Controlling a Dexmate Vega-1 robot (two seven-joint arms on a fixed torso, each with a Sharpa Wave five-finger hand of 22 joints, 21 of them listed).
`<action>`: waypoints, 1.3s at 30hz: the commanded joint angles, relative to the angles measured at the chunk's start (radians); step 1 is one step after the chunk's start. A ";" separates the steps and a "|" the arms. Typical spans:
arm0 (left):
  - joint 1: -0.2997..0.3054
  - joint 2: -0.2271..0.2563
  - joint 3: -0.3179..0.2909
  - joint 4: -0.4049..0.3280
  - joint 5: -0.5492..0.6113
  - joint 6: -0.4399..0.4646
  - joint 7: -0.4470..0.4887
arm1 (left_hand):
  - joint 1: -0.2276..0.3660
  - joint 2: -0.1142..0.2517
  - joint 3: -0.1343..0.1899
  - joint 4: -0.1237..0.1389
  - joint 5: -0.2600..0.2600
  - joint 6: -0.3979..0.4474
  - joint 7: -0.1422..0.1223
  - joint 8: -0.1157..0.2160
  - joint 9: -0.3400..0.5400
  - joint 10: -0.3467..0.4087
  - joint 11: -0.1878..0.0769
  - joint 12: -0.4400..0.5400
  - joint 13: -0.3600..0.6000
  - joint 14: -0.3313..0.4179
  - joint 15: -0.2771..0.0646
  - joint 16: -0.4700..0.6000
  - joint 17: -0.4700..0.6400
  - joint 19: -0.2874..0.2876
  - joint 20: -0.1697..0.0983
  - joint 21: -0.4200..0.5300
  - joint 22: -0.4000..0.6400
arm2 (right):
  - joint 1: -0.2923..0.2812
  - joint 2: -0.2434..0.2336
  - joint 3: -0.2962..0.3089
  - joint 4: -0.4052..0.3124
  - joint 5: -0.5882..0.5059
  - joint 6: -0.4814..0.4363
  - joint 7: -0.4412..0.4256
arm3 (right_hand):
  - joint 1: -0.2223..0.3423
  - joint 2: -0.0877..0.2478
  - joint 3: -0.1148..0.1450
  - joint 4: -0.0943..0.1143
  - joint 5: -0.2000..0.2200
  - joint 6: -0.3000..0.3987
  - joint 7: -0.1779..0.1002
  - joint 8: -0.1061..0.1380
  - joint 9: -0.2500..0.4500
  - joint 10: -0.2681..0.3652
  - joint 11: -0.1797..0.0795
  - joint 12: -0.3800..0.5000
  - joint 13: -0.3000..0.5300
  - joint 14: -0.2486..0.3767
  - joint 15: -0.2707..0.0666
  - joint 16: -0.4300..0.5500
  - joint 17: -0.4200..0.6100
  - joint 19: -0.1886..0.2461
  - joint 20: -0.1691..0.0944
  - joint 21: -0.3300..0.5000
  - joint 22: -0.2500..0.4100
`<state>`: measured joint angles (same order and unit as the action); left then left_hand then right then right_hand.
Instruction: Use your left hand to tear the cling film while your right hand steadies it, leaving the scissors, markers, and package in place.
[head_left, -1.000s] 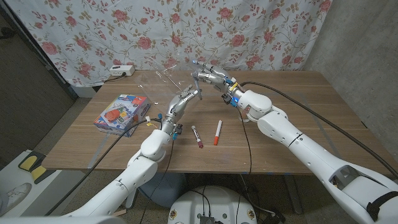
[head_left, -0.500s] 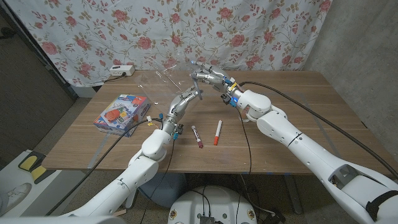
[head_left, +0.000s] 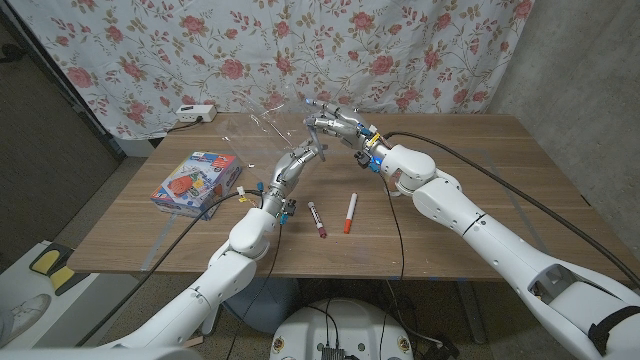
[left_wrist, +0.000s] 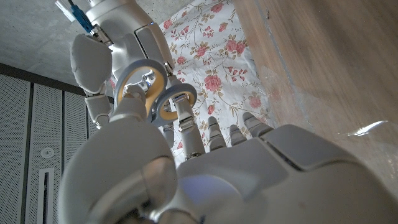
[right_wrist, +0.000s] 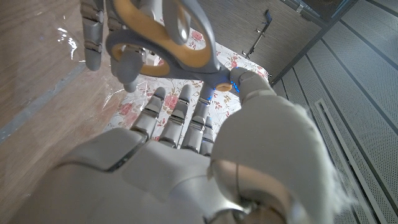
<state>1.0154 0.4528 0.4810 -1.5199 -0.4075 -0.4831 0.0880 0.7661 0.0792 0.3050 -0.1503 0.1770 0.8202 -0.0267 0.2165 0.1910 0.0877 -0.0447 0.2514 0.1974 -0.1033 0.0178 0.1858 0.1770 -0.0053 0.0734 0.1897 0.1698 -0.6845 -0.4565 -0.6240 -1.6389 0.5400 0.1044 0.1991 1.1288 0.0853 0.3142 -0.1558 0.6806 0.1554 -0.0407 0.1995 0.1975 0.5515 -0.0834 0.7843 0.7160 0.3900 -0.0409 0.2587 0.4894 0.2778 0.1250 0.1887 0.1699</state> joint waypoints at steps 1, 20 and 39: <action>0.008 -0.003 0.000 -0.005 0.003 -0.005 0.009 | 0.000 0.000 0.001 0.000 -0.001 -0.010 -0.003 -0.010 0.003 0.005 -0.001 0.003 0.004 -0.001 -0.002 0.006 0.000 0.005 0.000 0.006 0.004 | -0.014 -0.002 0.001 -0.018 0.012 -0.007 -0.002 | 0.005 0.008 -0.004 -0.002 0.004 0.006 0.003 -0.002 0.004 0.109 -0.108 0.004 -0.001 0.010 -0.170 -0.001 0.004 -0.001 0.001 0.002 0.001; 0.013 -0.021 -0.002 0.003 0.041 -0.029 0.050 | 0.016 -0.005 0.002 -0.009 -0.002 0.011 -0.026 -0.008 0.002 0.017 -0.015 0.002 0.004 0.017 -0.012 0.007 0.000 0.019 -0.005 0.008 0.004 | -0.019 -0.003 0.006 -0.022 0.022 -0.016 -0.014 | 0.006 0.009 -0.008 -0.002 0.003 0.008 0.004 -0.003 0.004 0.110 -0.109 0.007 -0.003 0.014 -0.170 -0.001 0.010 -0.004 0.006 0.002 0.001; 0.005 -0.048 0.002 0.016 0.074 -0.022 0.098 | 0.022 -0.036 -0.013 -0.009 -0.004 0.040 -0.018 -0.008 0.002 0.035 -0.026 0.002 0.004 0.040 -0.020 0.008 0.001 0.038 -0.011 0.009 0.004 | -0.025 0.001 -0.008 -0.027 0.014 -0.027 -0.022 | 0.006 0.008 -0.008 -0.002 0.005 0.015 0.004 -0.002 0.004 0.110 -0.108 0.009 -0.004 0.017 -0.169 -0.005 0.012 -0.007 0.008 0.001 0.001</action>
<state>1.0296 0.4159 0.4785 -1.5126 -0.3439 -0.5087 0.1747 0.7879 0.0560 0.2974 -0.1598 0.1770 0.8557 -0.0517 0.2110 0.1907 0.1163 -0.0734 0.2509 0.1974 -0.0675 -0.0072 0.1936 0.1771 0.0289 0.0572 0.1975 0.1699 -0.7074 -0.4591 -0.6232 -1.6661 0.5546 0.0825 0.1736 1.1322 0.0875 0.3087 -0.1612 0.6795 0.1612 -0.0352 0.1995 0.1975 0.5514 -0.0834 0.7883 0.7110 0.3951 -0.0459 0.2549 0.4986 0.2723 0.1305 0.1887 0.1699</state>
